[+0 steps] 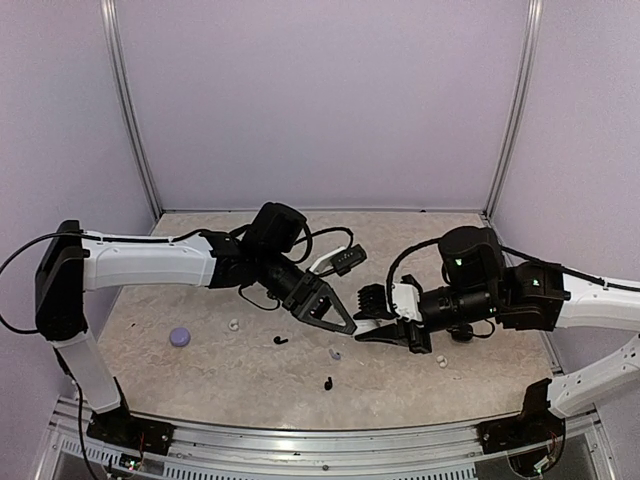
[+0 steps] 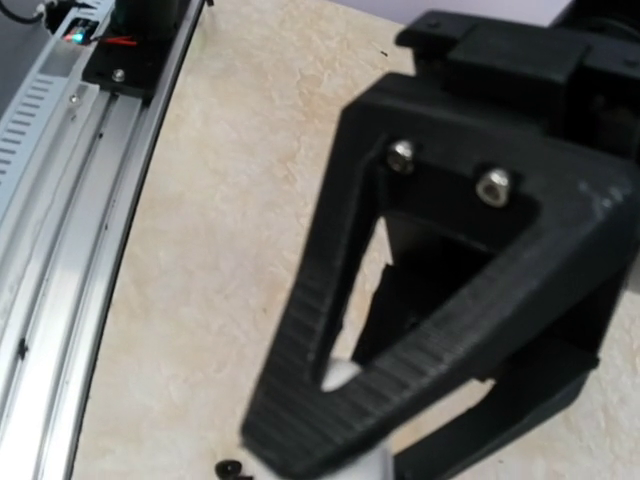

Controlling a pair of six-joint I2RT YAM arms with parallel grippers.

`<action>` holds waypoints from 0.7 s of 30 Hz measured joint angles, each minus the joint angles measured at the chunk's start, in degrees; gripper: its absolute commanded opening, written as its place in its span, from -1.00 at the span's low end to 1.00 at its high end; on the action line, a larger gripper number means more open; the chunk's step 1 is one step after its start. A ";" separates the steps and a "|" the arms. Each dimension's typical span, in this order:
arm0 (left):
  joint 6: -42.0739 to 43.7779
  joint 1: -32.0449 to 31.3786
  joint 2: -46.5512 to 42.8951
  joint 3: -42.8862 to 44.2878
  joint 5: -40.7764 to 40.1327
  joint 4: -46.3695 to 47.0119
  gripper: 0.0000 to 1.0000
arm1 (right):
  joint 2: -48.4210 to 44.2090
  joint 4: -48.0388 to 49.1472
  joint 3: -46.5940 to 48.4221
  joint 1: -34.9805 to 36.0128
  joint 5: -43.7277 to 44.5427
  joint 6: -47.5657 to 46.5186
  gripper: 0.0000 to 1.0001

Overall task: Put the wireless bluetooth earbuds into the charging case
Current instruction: Pass from the left arm to the right, then pass from the right arm to the left

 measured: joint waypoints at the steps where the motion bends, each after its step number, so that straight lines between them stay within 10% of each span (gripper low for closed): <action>1: -0.11 0.00 0.09 0.04 0.09 -0.02 -0.53 | 0.00 -0.13 0.02 0.02 0.28 -0.13 -0.64; 13: -1.22 0.72 -0.02 0.17 -0.87 0.70 0.57 | -0.28 0.09 0.31 0.02 2.56 2.80 -0.86; 21: -2.91 6.82 -9.68 -6.34 -7.30 9.44 0.63 | -3.96 5.60 -0.46 -1.25 2.08 10.32 -0.92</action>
